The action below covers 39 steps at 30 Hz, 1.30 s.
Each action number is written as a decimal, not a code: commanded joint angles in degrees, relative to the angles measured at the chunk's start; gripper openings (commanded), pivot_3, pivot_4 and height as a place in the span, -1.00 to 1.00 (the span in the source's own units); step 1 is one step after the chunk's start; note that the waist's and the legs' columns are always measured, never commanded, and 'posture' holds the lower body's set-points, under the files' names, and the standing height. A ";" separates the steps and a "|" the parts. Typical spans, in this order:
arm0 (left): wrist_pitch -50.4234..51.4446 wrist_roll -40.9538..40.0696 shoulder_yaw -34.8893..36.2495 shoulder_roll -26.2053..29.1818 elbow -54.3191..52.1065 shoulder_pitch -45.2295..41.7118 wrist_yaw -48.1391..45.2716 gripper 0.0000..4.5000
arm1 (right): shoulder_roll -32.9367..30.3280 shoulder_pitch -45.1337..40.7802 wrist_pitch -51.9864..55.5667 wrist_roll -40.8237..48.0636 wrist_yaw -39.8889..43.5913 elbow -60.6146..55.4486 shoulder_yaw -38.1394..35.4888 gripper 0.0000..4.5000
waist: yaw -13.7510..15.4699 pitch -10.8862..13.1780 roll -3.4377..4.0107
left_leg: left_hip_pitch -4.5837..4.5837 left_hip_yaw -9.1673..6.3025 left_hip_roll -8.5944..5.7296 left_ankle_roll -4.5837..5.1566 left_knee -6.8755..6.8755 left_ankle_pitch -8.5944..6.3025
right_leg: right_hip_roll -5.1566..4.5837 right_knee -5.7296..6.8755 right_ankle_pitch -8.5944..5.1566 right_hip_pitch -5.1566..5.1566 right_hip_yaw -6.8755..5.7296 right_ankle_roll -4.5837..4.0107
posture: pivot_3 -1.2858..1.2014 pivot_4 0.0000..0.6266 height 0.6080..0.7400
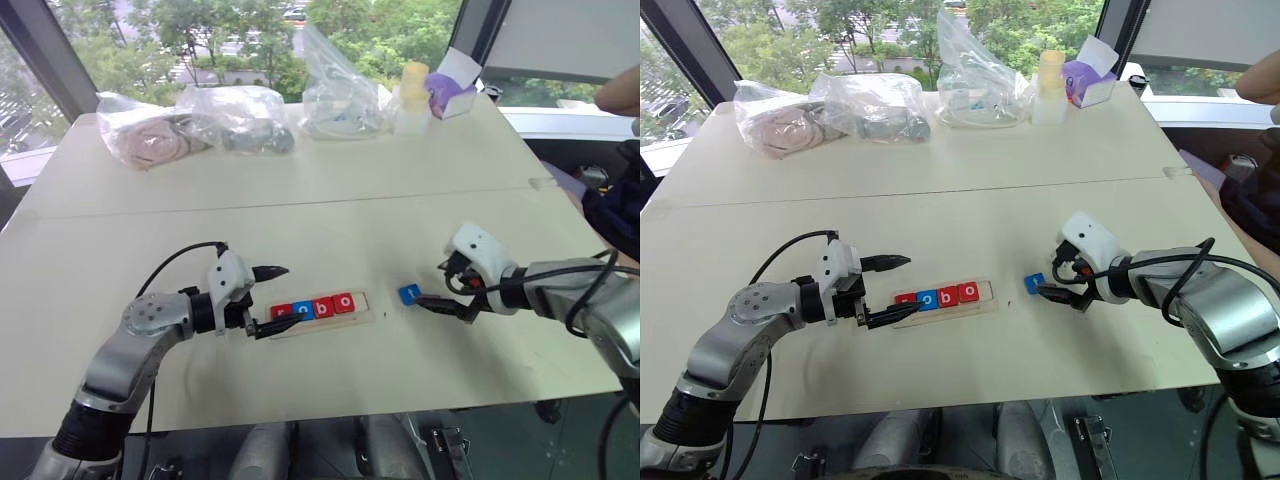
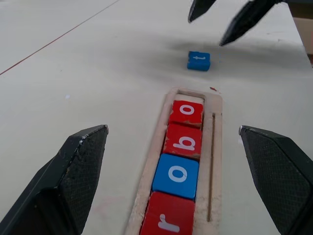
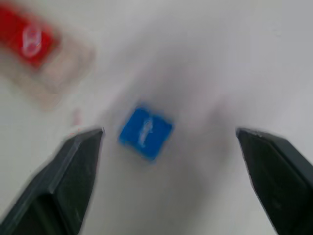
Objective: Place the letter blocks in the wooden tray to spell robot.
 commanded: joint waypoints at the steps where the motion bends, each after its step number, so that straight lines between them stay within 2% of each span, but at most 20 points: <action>1: -1.43 0.20 0.28 -0.38 -0.76 -0.48 0.43 1.00 | -1.50 -1.63 -19.31 -6.42 12.78 8.40 4.17 0.98 | 0.04 0.01 -0.01 | 0.02 0.01 0.00 0.00 0.02 0.00 | 0.00 0.00 0.00 0.01 0.02 0.00 | 0.03 -0.52 1.00; 8: -1.08 0.24 0.58 -0.53 -1.79 0.07 1.10 1.00 | 2.96 -8.12 -38.10 -16.45 21.86 25.25 9.92 0.98 | 0.34 0.03 -0.02 | 0.02 -0.03 -0.01 -0.02 0.07 0.01 | -0.01 0.03 0.02 0.01 0.04 -0.02 | 0.03 -0.52 1.00; 16: -0.76 0.12 0.97 -0.24 -2.76 0.81 1.86 1.00 | 7.96 -11.83 -45.30 -20.91 26.35 34.27 10.64 0.98 | 0.54 0.03 -0.02 | 0.01 -0.08 -0.02 -0.05 0.04 0.01 | -0.04 0.03 0.02 -0.01 0.05 -0.04 | 0.03 -0.52 1.00; 19: -0.69 0.09 1.11 -0.23 -3.02 1.11 2.13 1.00 | 8.92 -11.64 -46.97 -21.81 26.78 34.64 10.40 0.59 | 0.39 0.03 -0.02 | 0.02 -0.09 -0.02 -0.05 0.04 0.01 | -0.05 0.04 0.03 -0.01 0.05 -0.05 | 0.03 -0.52 1.00; 23: -0.49 -0.01 1.17 -0.21 -3.48 1.36 2.43 1.00 | 10.06 -11.16 -46.52 -20.87 27.56 32.75 9.18 -0.33 | 0.40 0.03 -0.02 | 0.03 -0.10 -0.01 -0.09 0.05 0.04 | -0.05 0.06 0.06 -0.01 0.06 -0.10 | 0.03 -0.52 1.00; 24: -0.42 -0.05 1.17 -0.20 -3.57 1.41 2.48 1.00 | 10.30 -11.05 -46.16 -20.70 27.62 32.01 9.01 -0.51 | 0.40 0.03 -0.02 | 0.04 -0.10 -0.01 -0.09 0.06 0.04 | -0.05 0.07 0.06 0.00 0.06 -0.10 | 0.03 -0.52 1.00; 32: -0.16 -0.20 0.96 -0.09 -3.46 1.19 2.46 1.00 | 13.68 -13.07 -33.18 -17.07 27.60 16.82 8.96 -0.51 | 0.48 0.03 -0.01 | -0.01 -0.12 -0.01 -0.10 0.04 0.04 | -0.09 0.09 0.06 -0.09 0.08 -0.10 | 0.03 -0.52 1.00; 39: -0.23 -0.02 0.71 -0.38 -3.45 1.05 2.93 1.00 | 14.53 -14.51 -28.20 -21.99 26.75 15.60 14.08 -0.51 | 0.68 0.02 -0.03 | -0.02 -0.14 -0.05 -0.10 0.06 0.04 | -0.10 0.07 0.06 -0.06 0.04 -0.10 | 0.03 -0.52 1.00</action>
